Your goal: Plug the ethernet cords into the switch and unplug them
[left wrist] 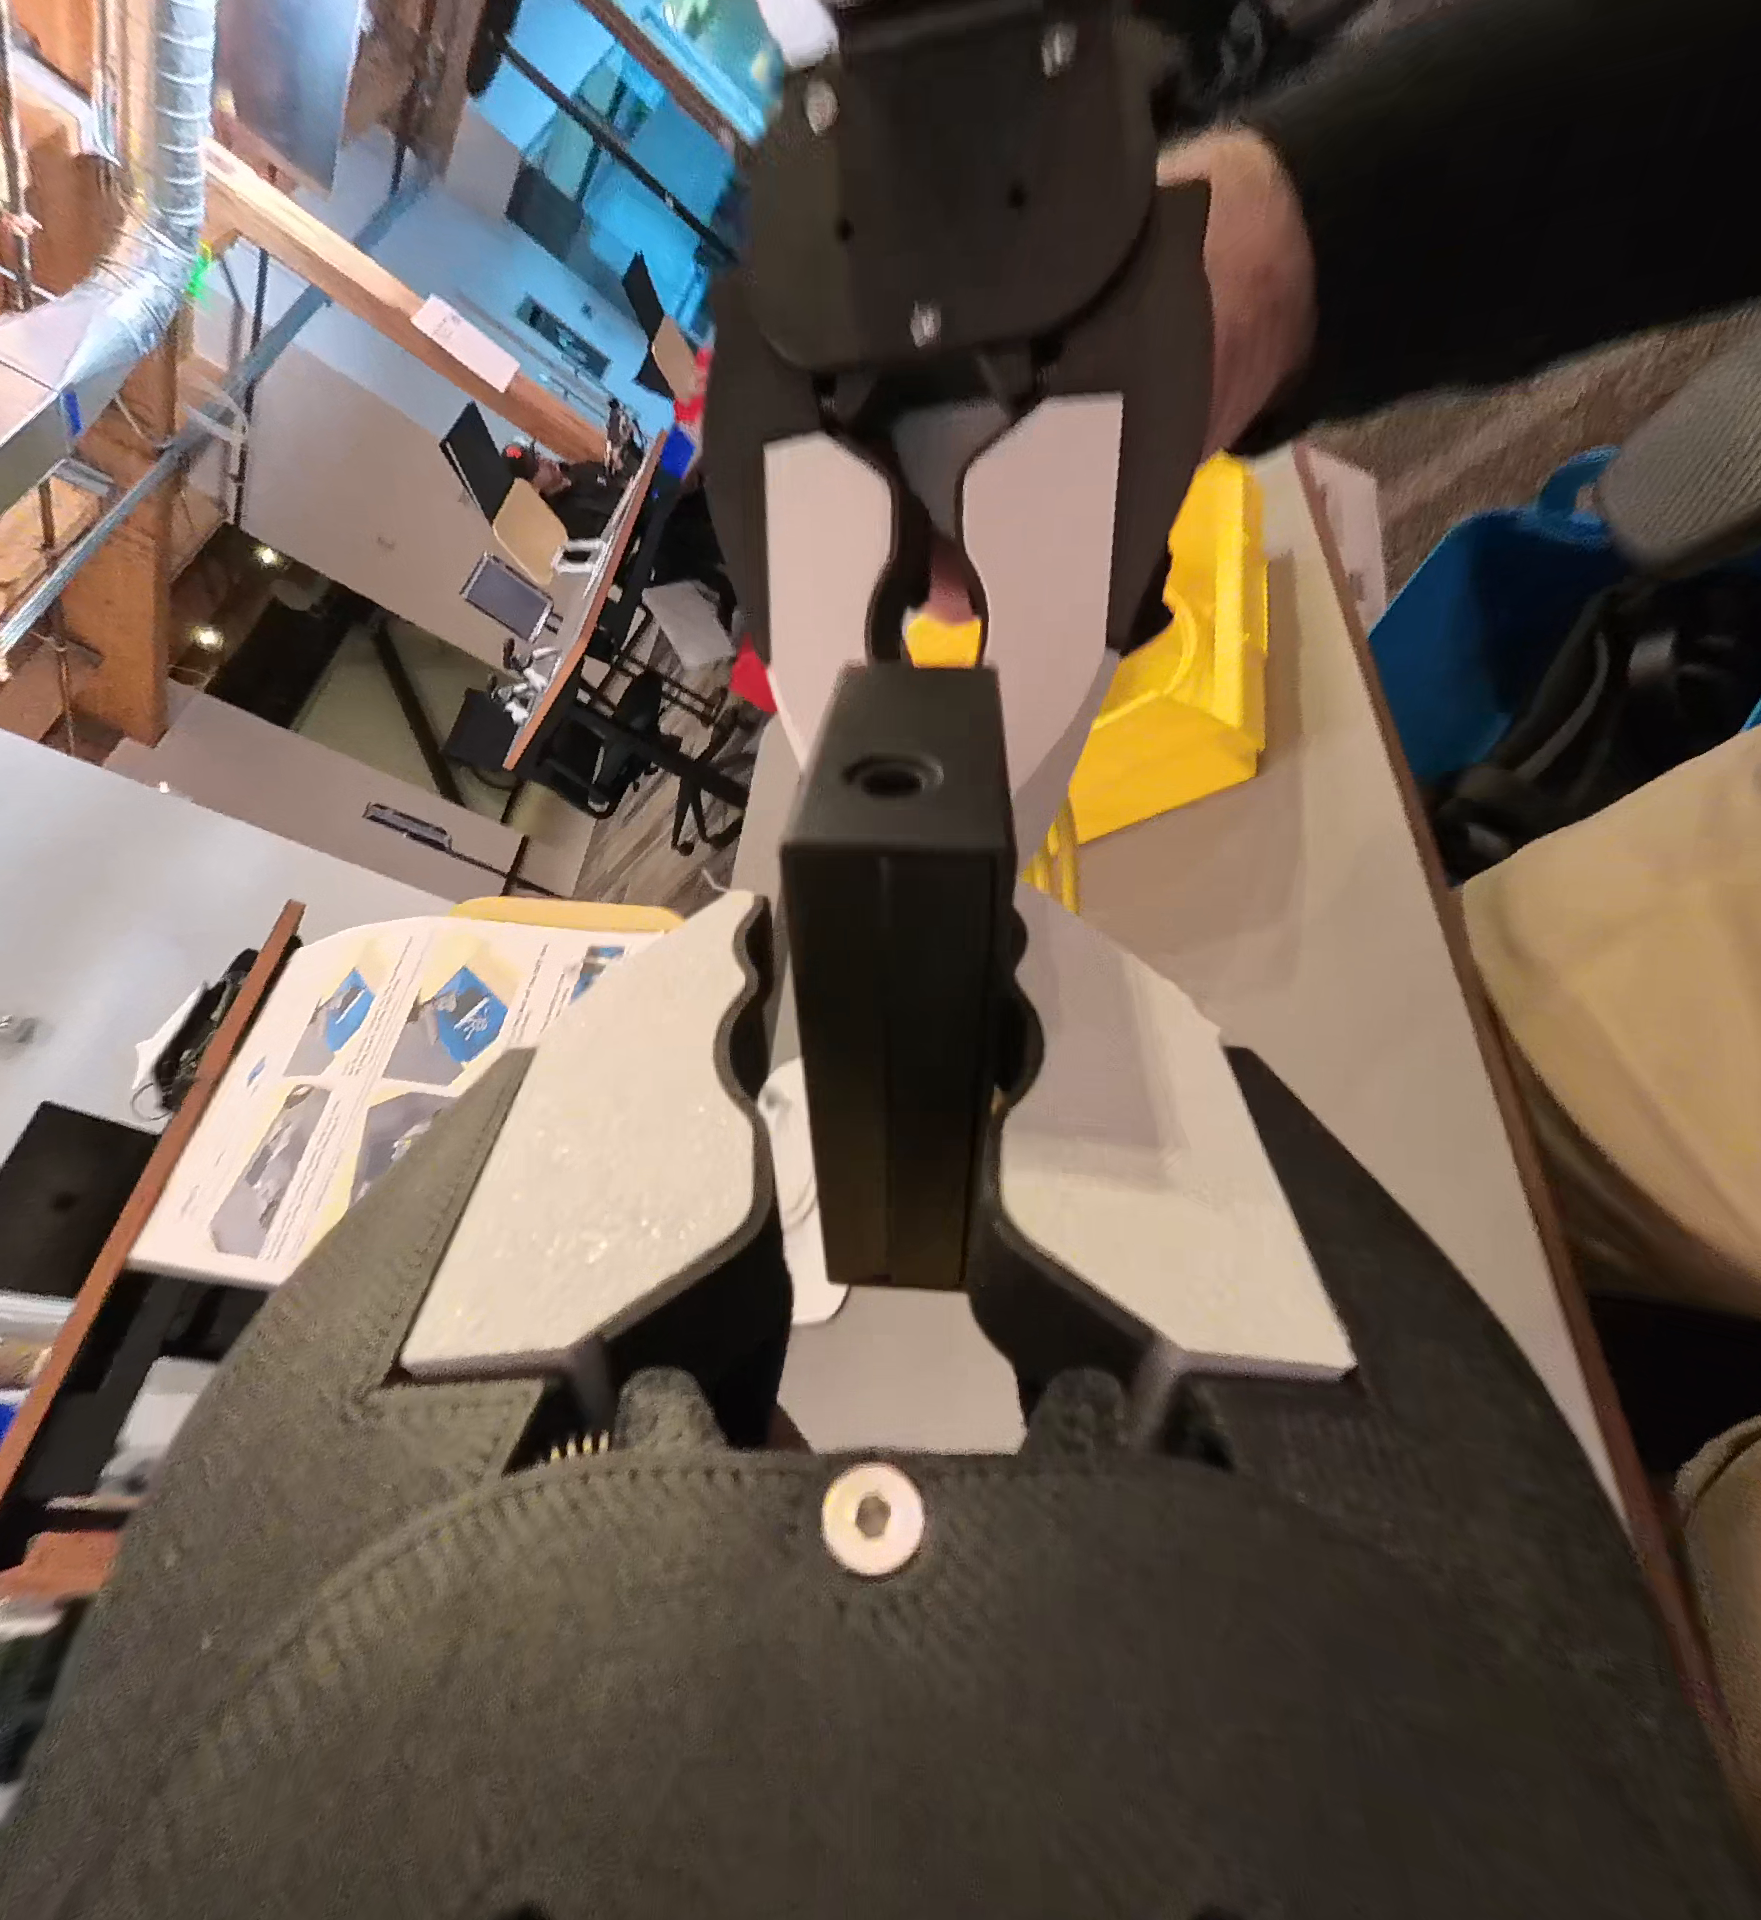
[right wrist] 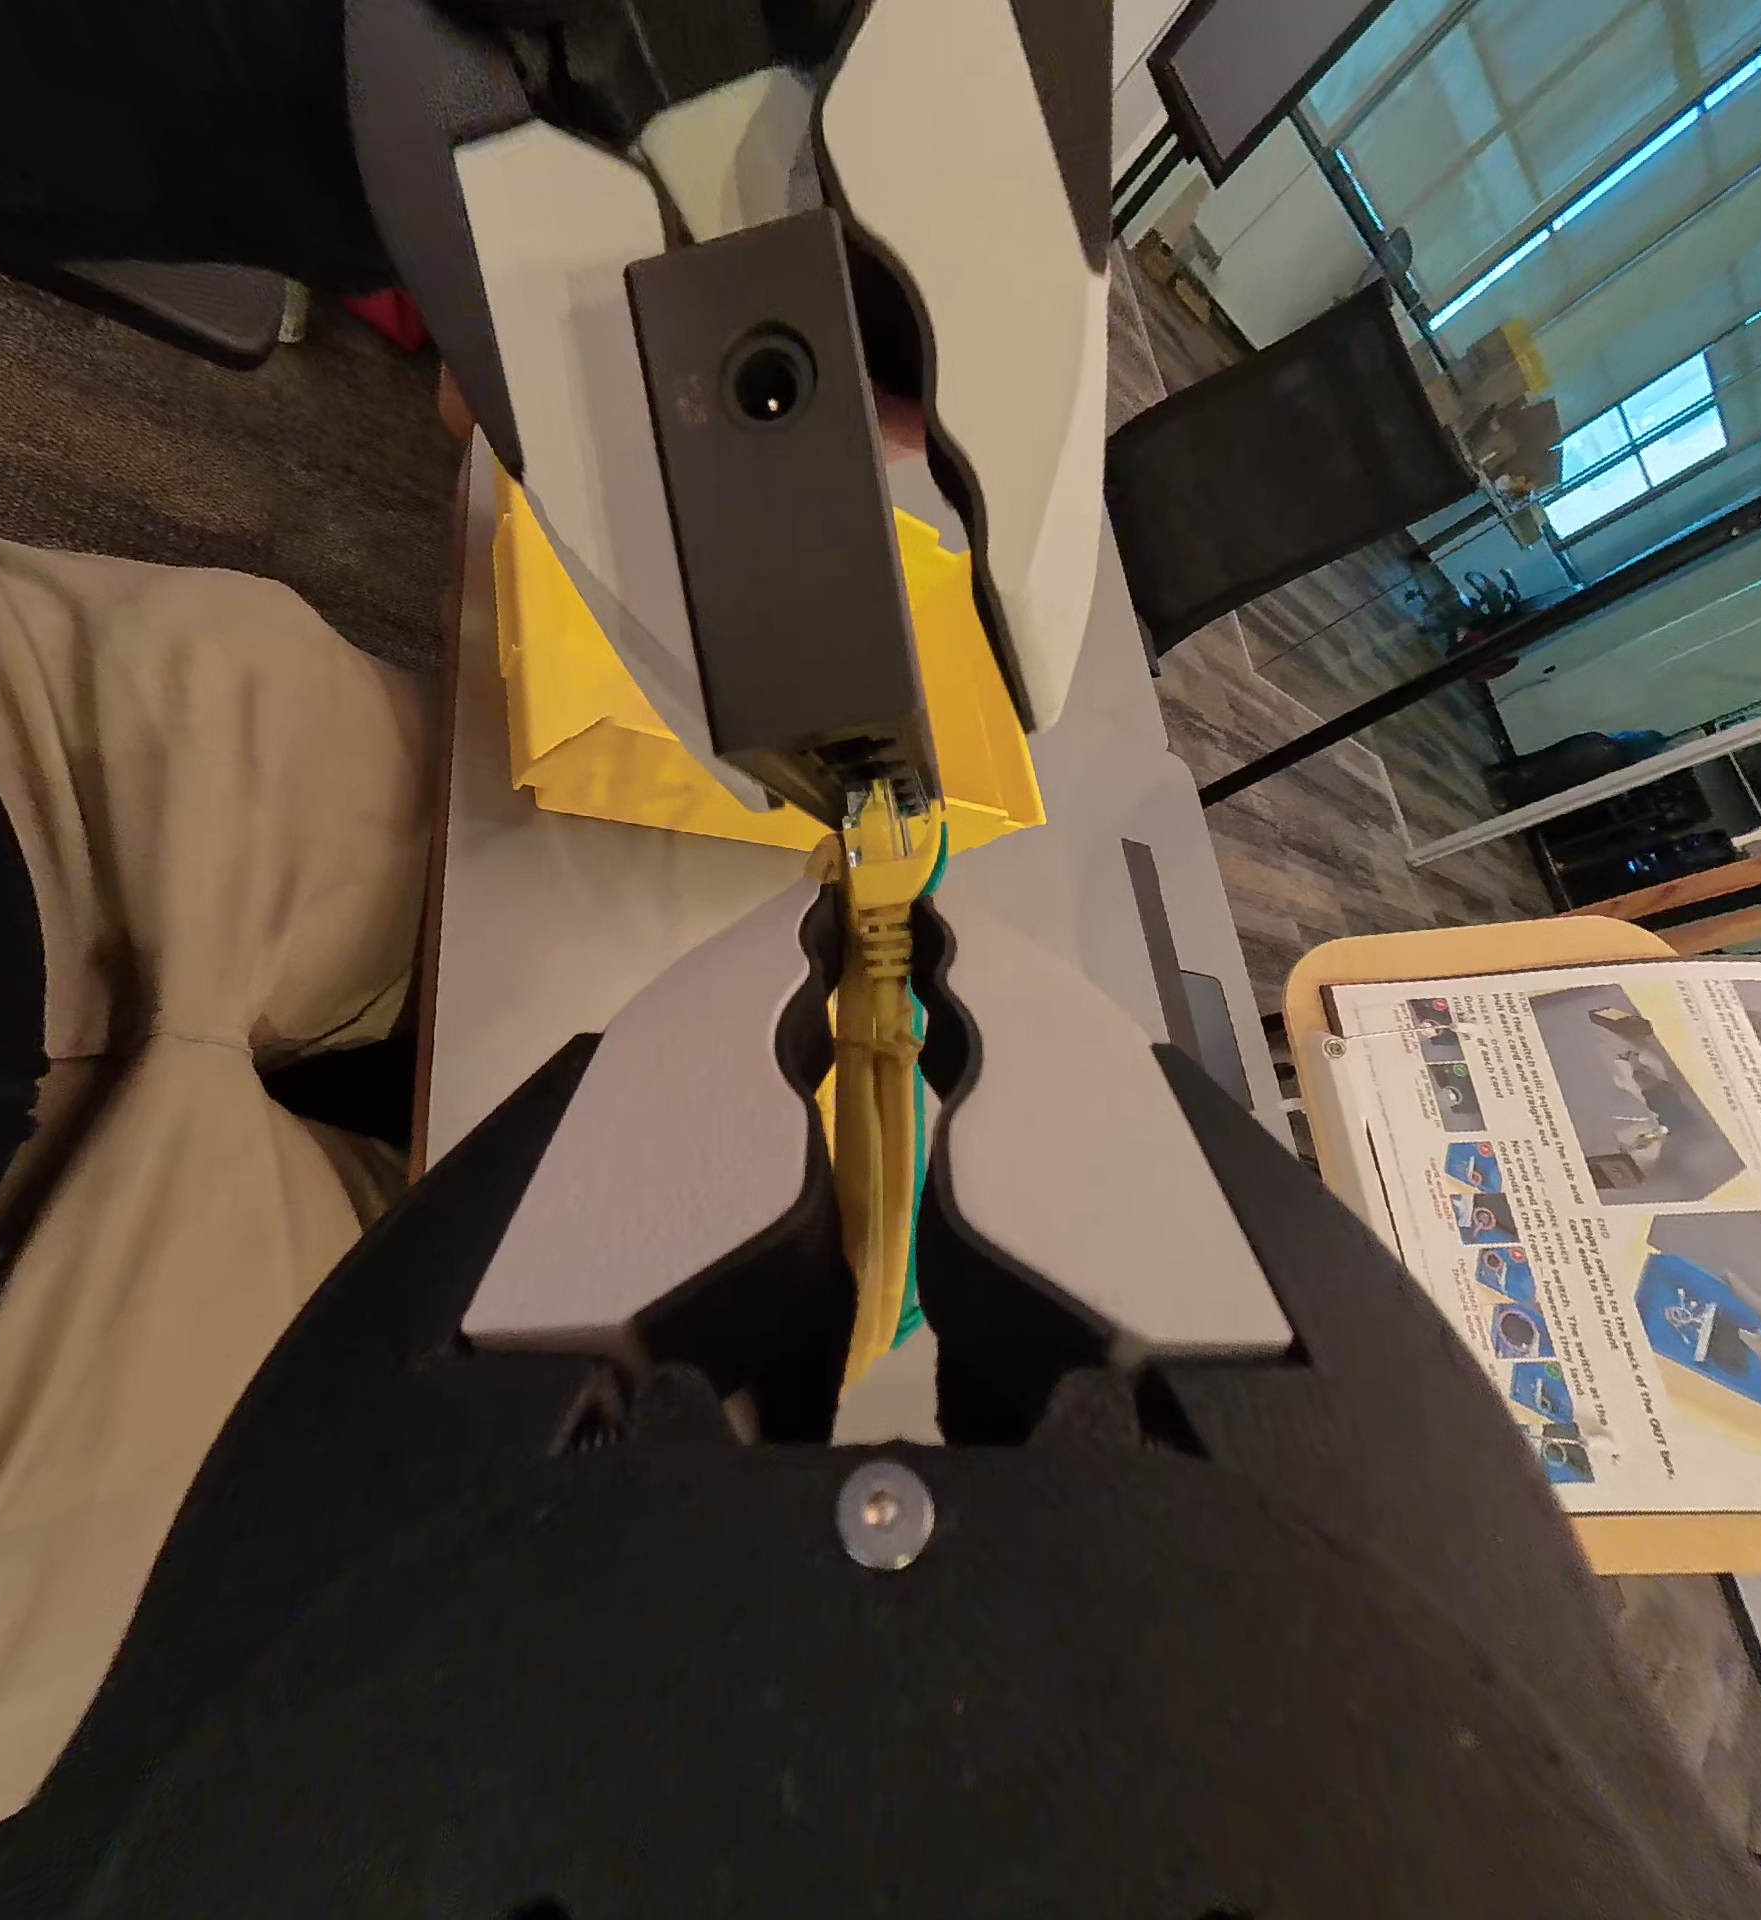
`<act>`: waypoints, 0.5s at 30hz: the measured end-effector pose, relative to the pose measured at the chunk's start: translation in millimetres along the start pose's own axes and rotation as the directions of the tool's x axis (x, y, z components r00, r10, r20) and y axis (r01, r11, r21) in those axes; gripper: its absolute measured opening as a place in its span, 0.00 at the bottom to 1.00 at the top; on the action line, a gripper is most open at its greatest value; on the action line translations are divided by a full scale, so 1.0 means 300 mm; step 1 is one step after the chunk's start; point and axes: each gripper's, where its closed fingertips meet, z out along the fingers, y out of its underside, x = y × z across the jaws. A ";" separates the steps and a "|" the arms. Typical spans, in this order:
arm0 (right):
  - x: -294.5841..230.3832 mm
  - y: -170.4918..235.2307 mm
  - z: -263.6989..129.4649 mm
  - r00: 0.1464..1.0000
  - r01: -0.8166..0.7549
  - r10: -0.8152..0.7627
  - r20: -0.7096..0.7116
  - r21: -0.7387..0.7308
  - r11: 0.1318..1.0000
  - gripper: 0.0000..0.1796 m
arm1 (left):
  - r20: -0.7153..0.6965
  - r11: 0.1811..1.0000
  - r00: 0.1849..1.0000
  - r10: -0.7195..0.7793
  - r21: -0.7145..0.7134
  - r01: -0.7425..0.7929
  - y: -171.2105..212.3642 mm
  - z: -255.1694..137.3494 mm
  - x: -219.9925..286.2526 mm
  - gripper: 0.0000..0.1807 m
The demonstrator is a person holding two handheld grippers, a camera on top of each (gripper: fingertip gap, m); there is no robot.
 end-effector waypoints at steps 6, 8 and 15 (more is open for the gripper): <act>-0.007 -0.024 -0.021 1.000 0.014 -0.014 0.013 0.028 1.000 0.06 | -0.019 1.000 1.000 0.001 0.015 -0.001 0.001 -0.001 0.012 0.16; 0.004 -0.054 -0.042 1.000 0.001 -0.002 0.002 0.086 0.996 0.09 | -0.034 0.999 0.999 -0.022 0.033 0.023 -0.008 -0.003 0.015 0.16; -0.018 -0.090 -0.064 0.993 0.115 -0.113 -0.026 0.105 0.988 0.09 | -0.074 0.997 0.996 -0.041 0.060 0.046 -0.032 0.001 0.035 0.16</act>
